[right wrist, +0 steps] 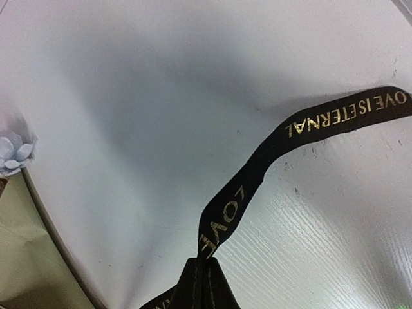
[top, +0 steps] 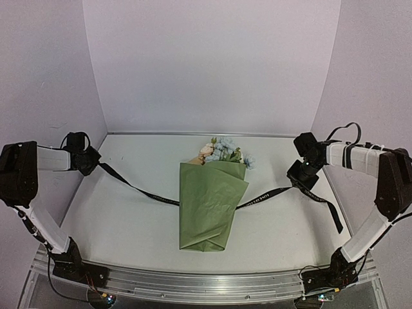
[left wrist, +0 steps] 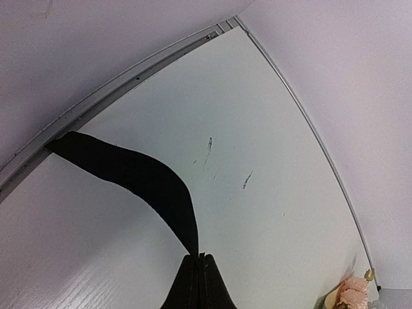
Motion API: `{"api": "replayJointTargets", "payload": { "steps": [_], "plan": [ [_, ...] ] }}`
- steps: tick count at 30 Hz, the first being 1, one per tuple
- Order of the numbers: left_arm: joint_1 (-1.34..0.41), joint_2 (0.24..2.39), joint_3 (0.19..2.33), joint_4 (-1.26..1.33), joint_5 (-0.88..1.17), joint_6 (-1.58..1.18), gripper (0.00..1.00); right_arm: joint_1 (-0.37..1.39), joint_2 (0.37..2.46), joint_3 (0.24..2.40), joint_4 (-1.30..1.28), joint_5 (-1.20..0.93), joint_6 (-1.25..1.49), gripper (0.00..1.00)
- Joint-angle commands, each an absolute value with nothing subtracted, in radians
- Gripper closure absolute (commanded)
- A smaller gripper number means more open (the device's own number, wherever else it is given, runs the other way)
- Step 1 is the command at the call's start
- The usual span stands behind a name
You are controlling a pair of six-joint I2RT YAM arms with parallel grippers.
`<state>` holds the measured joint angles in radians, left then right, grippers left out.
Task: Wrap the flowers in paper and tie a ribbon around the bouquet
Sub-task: Place the left side of the ribbon at the center of the board.
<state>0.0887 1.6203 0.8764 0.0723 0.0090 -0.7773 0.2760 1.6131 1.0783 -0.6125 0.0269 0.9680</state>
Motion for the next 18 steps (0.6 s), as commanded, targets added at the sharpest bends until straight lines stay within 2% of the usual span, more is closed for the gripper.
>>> {"api": "replayJointTargets", "payload": {
  "steps": [1, 11, 14, 18],
  "plan": [
    [0.092, 1.597, 0.876, 0.101, 0.023, -0.799, 1.0, 0.241, 1.568, 1.138, -0.659, 0.059, 0.944, 1.0],
    [0.104, 1.605, 0.88, 0.078, -0.052, -0.8, 1.0, 0.258, 1.569, 1.112, -0.664, -0.039, 0.967, 1.0],
    [0.1, 1.581, 0.88, 0.154, 0.039, -0.76, 1.0, 0.295, 1.564, 1.086, -0.646, -0.064, 0.96, 1.0],
    [0.018, 1.542, 0.893, 0.311, 0.274, -0.664, 1.0, 0.325, 1.583, 1.083, -0.638, -0.094, 0.959, 1.0]
  ]
}}
